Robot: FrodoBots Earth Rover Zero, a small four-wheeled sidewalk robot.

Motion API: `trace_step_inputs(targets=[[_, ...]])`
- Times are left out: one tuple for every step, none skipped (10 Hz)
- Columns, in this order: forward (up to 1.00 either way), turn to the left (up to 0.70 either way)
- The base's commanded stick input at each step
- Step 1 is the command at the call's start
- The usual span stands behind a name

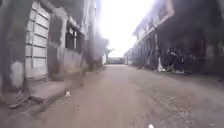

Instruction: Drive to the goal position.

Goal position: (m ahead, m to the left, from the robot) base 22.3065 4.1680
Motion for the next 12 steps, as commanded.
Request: trace_step_inputs(targets=[[1.00, 0.00], [1.00, 0.00], [1.00, 0.00], [1.00, 0.00], [1.00, 0.00], [1.00, 0.00], [1.00, 0.00], [1.00, 0.00], [1.00, 0.00], [1.00, 0.00], [1.00, 0.00], [1.00, 0.00]])
